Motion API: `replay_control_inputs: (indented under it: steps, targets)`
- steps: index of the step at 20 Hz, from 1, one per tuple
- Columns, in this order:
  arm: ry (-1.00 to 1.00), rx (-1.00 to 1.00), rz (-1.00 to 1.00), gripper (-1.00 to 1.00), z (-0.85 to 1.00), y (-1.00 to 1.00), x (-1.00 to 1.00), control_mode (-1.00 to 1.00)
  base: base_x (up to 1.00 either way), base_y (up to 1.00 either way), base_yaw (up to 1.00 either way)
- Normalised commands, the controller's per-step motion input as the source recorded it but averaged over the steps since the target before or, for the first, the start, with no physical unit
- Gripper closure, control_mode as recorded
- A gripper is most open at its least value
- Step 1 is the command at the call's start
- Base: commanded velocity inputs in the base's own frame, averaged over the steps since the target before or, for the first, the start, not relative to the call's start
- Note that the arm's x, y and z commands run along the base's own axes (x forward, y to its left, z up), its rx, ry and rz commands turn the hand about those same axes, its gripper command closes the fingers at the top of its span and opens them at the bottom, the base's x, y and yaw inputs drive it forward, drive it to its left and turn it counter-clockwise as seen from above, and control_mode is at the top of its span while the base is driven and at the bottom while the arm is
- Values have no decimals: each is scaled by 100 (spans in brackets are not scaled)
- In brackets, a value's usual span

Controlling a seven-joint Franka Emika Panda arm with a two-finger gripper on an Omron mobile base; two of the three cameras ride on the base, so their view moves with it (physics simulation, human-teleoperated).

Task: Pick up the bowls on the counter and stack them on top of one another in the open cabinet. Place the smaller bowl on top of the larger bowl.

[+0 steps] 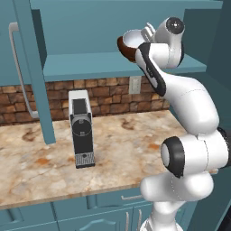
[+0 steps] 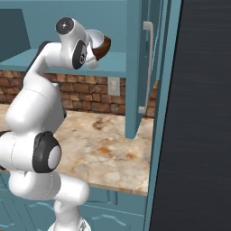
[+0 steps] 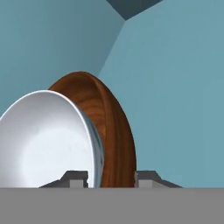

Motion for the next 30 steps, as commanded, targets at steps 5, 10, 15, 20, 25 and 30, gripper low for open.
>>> replay_control_inputs:
  steps: [5, 10, 15, 20, 25, 30]
  targets:
    - [6, -3, 0, 100, -17, 0, 18, -100, 0, 0, 0]
    - [0, 0, 0, 100, 0, 0, 0, -100, 0, 0, 0]
    - [0, 0, 0, 100, 0, 0, 1, -100, 0, 0, 0]
    - [0, 0, 0, 100, -5, 0, 14, -100, 0, 0, 0]
    - [0, 0, 0, 100, 0, 0, 12, -100, 0, 0, 0]
    - [0, 0, 0, 100, -5, 0, 11, -100, 0, 0, 0]
